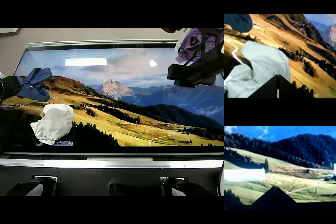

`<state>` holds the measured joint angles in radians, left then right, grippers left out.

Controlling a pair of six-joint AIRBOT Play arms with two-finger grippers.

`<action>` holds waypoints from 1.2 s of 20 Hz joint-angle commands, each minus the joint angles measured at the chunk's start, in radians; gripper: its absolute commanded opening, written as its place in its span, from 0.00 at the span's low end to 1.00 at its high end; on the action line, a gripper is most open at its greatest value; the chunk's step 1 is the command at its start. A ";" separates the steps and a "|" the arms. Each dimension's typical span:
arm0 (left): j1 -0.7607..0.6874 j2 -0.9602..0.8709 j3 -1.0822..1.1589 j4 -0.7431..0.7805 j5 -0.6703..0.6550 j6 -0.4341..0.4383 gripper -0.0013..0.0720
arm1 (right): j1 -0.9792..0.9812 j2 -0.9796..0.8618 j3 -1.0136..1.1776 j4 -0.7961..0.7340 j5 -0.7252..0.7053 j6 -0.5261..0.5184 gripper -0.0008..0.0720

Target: Fold the clothes and pants, and hang the long-sleeved shirts on hangers.

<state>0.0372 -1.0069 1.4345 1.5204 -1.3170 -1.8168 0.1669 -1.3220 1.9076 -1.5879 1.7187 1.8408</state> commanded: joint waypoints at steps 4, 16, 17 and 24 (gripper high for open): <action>0.001 0.000 0.001 0.000 0.000 0.000 0.04 | 0.000 0.000 -0.001 0.005 0.008 0.005 0.07; 0.001 0.000 0.001 0.000 0.000 0.000 0.04 | 0.000 0.000 0.000 0.006 -0.045 0.005 0.07; 0.001 0.000 0.001 0.000 0.000 0.000 0.04 | 0.000 0.000 0.000 0.006 -0.045 0.005 0.07; 0.003 -0.011 -0.013 0.032 -0.070 -0.008 0.52 | 0.000 0.000 -0.001 0.006 -0.037 0.004 0.07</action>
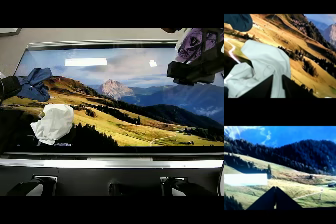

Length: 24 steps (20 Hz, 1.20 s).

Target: Fold the clothes and pants, and hang the long-sleeved shirts on hangers.

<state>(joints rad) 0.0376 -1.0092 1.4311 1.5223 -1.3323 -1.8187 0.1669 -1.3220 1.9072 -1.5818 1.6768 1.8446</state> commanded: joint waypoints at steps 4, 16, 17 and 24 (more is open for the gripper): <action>0.030 -0.041 -0.250 0.116 -0.112 0.009 1.00 | 0.000 0.000 0.000 -0.001 0.000 0.000 0.07; 0.029 -0.289 -0.576 -0.104 0.378 0.041 0.06 | 0.000 0.000 0.000 -0.001 -0.058 0.000 0.07; 0.024 -0.301 -0.563 -0.203 0.372 0.100 0.03 | 0.000 0.000 0.000 -0.001 -0.060 0.000 0.07; -0.345 -0.297 -0.322 -0.566 0.402 0.127 0.03 | 0.000 0.000 0.000 -0.030 -0.050 -0.005 0.07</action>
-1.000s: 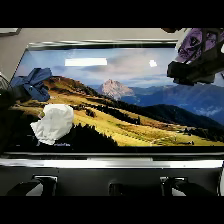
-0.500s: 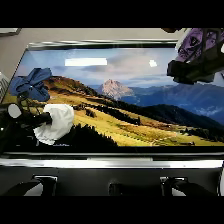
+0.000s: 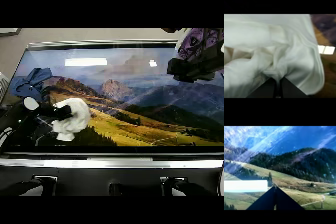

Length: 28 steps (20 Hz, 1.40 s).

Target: Fold the clothes and pants, and hang the long-sleeved shirts on hangers.

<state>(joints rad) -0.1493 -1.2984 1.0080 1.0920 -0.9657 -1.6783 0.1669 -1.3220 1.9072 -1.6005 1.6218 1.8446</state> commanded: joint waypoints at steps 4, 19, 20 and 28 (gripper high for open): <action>-0.428 -0.058 0.277 -0.135 0.169 -0.156 0.03 | 0.000 0.000 0.000 -0.018 0.044 -0.058 0.07; -0.121 -0.240 0.372 -0.113 -0.108 -0.037 0.86 | -0.404 -0.005 -0.369 0.386 -0.163 -0.241 0.67; -0.070 -0.230 0.372 -0.116 -0.126 -0.019 0.86 | -0.471 -0.005 -0.497 0.533 -0.163 -0.292 0.67; 0.042 -0.236 0.372 -0.114 -0.142 -0.011 0.85 | -0.377 -0.005 -1.168 0.842 -0.391 -0.545 0.68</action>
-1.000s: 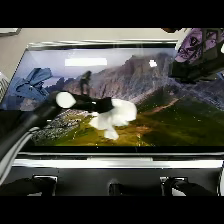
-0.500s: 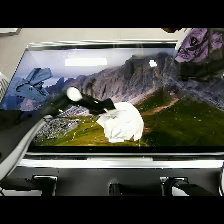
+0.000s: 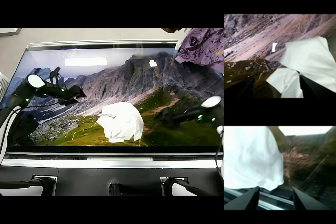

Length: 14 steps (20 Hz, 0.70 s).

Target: Fold the clothes and pants, and hang the long-sleeved shirts on hangers.

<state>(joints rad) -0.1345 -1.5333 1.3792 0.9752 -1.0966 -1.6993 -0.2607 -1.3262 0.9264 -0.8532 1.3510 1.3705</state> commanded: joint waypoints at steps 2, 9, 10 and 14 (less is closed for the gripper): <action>0.027 -0.002 0.000 0.002 -0.011 0.009 0.85 | 0.104 0.000 -0.243 0.097 -0.184 -0.082 0.78; 0.027 -0.002 0.000 0.021 -0.014 0.009 0.85 | 0.221 -0.040 -0.263 0.166 -0.310 -0.088 0.71; 0.027 -0.002 0.000 0.019 -0.023 0.008 0.85 | 0.227 -0.050 -0.263 0.166 -0.315 -0.087 0.57; 0.033 0.000 -0.018 0.019 -0.040 -0.010 0.85 | 0.223 -0.050 -0.263 0.164 -0.358 -0.073 0.05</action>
<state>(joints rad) -0.1070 -1.5345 1.3731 0.9916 -1.1267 -1.7016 -0.0441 -1.3708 0.6662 -0.6979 1.0340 1.2865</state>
